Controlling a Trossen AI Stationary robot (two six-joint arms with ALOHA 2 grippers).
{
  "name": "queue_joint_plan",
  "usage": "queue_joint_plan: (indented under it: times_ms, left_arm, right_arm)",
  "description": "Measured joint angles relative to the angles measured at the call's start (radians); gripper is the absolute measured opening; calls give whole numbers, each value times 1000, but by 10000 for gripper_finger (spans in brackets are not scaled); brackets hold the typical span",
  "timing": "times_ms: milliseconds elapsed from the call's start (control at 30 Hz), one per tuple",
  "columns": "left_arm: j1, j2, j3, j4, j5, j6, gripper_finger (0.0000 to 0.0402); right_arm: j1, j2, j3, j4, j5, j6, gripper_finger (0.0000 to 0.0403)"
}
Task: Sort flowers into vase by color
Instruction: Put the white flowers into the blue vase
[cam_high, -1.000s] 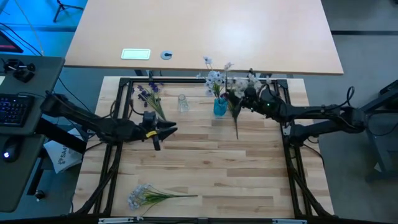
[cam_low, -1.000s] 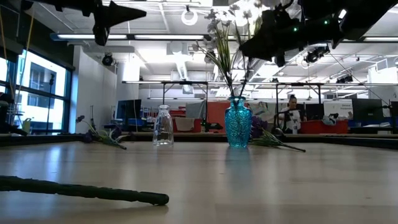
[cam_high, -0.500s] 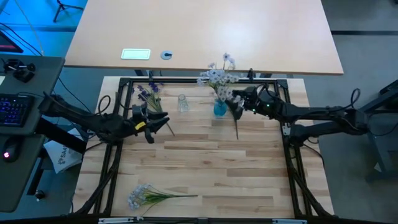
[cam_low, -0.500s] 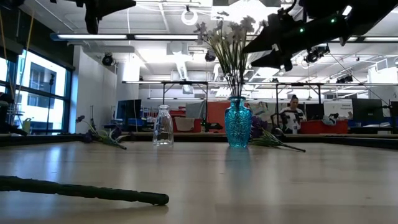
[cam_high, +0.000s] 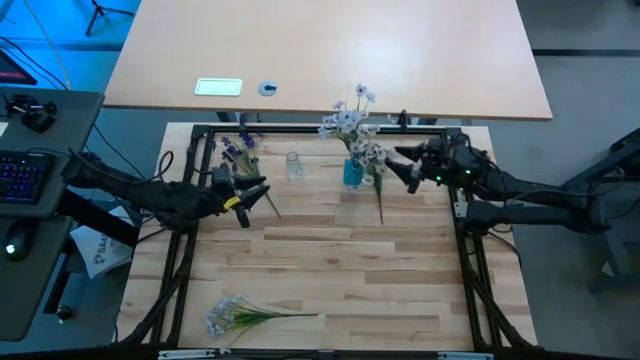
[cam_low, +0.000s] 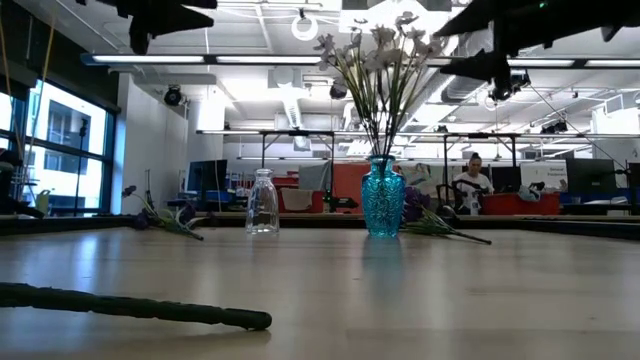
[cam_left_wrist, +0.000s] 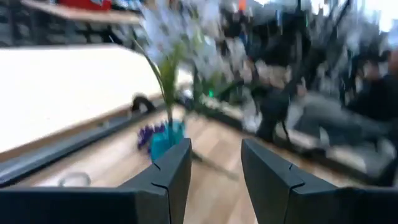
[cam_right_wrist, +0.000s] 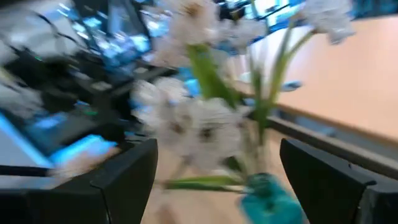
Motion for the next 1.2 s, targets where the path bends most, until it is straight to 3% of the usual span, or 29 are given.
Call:
queue_joint_plan:
  times_ms: [100,300,533,700,833,1033,1200]
  left_arm:
    - [0,43,54,-121,121,-34,126]
    - [-63,178,119,-401,501,-168,126]
    - [-246,352,126,-434,731,-343,126]
    - [-365,412,126,-413,764,-498,126]
    - [-390,413,126,-345,674,-578,126]
    - [-363,390,126,-368,629,-485,126]
    - [-322,341,126,-513,626,-352,126]
  right_arm:
    - [39,-29,0,10,-66,117,334]
    - [187,-2,0,92,-104,284,334]
    - [410,161,0,237,-46,393,334]
    - [558,325,36,273,-17,428,334]
    - [628,494,155,222,-9,313,334]
    - [690,783,386,201,-46,126,334]
    - [735,1007,626,28,-52,96,334]
